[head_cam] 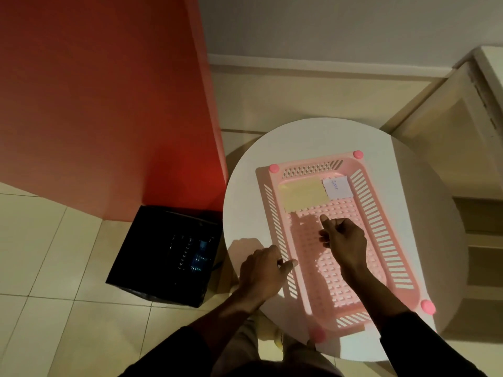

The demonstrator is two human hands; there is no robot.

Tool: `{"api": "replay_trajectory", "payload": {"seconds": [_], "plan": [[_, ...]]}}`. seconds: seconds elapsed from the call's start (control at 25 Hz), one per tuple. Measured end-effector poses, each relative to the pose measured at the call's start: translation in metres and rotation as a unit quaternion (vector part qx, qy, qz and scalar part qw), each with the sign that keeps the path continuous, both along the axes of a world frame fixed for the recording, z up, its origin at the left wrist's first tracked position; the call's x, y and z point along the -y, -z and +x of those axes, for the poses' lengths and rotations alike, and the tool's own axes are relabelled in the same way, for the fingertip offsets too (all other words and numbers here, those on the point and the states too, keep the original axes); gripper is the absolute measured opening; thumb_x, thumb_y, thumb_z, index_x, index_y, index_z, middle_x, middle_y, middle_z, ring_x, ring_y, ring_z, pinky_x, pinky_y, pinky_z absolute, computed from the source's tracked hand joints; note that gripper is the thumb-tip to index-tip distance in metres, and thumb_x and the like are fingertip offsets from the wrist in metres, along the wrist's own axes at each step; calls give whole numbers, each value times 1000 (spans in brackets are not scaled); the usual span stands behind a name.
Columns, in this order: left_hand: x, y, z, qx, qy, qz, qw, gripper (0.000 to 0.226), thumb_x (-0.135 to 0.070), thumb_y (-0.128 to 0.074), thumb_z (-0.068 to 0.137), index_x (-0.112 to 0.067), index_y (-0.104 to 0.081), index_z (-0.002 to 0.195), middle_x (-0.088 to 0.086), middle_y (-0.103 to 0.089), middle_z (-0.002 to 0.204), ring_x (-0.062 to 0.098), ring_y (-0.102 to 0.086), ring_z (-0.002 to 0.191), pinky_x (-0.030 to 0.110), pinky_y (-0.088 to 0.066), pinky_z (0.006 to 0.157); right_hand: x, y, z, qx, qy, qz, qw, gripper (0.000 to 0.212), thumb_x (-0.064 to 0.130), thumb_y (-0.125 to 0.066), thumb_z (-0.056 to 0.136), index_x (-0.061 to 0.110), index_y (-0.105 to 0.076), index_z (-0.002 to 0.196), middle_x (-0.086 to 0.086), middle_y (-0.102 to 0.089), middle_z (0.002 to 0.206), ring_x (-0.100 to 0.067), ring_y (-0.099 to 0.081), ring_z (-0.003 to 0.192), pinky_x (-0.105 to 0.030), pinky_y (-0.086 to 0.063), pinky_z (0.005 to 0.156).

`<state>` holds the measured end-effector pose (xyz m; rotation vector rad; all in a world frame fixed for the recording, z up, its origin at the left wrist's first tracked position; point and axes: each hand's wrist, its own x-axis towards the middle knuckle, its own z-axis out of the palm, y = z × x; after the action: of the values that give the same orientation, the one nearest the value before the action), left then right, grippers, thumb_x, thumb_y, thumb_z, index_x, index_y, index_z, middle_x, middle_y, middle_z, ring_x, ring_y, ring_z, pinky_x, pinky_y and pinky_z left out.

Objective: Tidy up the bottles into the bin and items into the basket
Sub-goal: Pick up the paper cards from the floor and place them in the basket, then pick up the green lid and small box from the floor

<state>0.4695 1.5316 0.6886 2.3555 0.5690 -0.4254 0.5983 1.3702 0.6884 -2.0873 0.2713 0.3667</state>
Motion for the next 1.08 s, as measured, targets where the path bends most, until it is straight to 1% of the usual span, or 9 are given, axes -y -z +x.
{"api": "replay_trajectory", "payload": {"seconds": [0.12, 0.24, 0.4, 0.44, 0.64, 0.8, 0.84, 0.96, 1.08], "plan": [[-20, 2, -26, 49, 61, 84, 993, 42, -61, -58, 99, -20, -63, 103, -2, -71, 98, 20, -69, 88, 34, -47, 69, -6, -22, -49, 107, -165, -109, 974, 27, 48, -71, 93, 21, -69, 96, 6, -76, 91, -14, -72, 83, -35, -60, 80], [-44, 6, -55, 87, 140, 178, 970, 51, -64, -47, 101, -17, -62, 115, 3, -69, 110, 24, -64, 102, 38, -48, 85, -14, -38, -82, 193, -295, -188, 917, 46, 50, -75, 90, 15, -70, 119, -5, -71, 123, -25, -67, 110, -39, -56, 91], [-52, 16, -116, 28, 95, 225, 969, 64, -69, -37, 100, -16, -60, 128, 6, -65, 128, 26, -58, 120, 41, -43, 103, -28, -46, -121, 256, -447, -177, 839, 65, 58, -67, 90, 10, -61, 134, -11, -59, 144, -30, -55, 132, -47, -51, 106], [-55, 21, -121, 9, 104, 230, 967, 69, -70, -33, 100, -14, -58, 131, 8, -64, 131, 27, -57, 122, 42, -42, 105, -30, -44, -125, 254, -456, -179, 834, 67, 59, -64, 91, 10, -59, 137, -10, -55, 149, -29, -50, 138, -47, -48, 109], [-24, 7, -194, 12, 4, 239, 971, 104, -82, -10, 94, 1, -61, 131, 22, -63, 132, 36, -60, 125, 43, -46, 106, -33, -27, -166, 246, -574, -117, 772, 79, 65, -56, 95, 10, -44, 150, -13, -45, 158, -27, -37, 149, -47, -38, 119], [36, 23, -280, -30, -152, 211, 965, 95, -72, -55, 93, 1, -42, 151, 23, -41, 161, 37, -36, 152, 45, -31, 126, -21, 1, -217, 218, -703, -142, 662, 94, 73, -46, 95, 13, -20, 163, -10, -19, 171, -26, -14, 158, -48, -21, 127], [37, 29, -286, -42, -158, 205, 965, 100, -73, -56, 93, -1, -30, 158, 21, -26, 169, 36, -22, 159, 45, -21, 129, -23, 9, -218, 208, -702, -158, 662, 97, 74, -44, 95, 12, -16, 164, -11, -15, 172, -26, -11, 159, -48, -20, 127], [82, 37, -361, -93, -226, 192, 951, 109, -78, -47, 93, -8, -7, 166, 13, 2, 175, 29, 5, 162, 39, 3, 127, -12, 19, -261, 225, -766, -165, 579, 102, 71, -52, 93, 2, -21, 161, -21, -24, 167, -35, -23, 156, -53, -30, 122], [128, 42, -441, -98, -316, 203, 921, 110, -79, -44, 92, -8, -7, 166, 14, 4, 175, 27, 8, 162, 36, 9, 125, -10, 27, -320, 227, -801, -159, 531, 105, 75, -57, 87, 6, -25, 159, -17, -33, 163, -32, -38, 147, -46, -40, 116]]}}
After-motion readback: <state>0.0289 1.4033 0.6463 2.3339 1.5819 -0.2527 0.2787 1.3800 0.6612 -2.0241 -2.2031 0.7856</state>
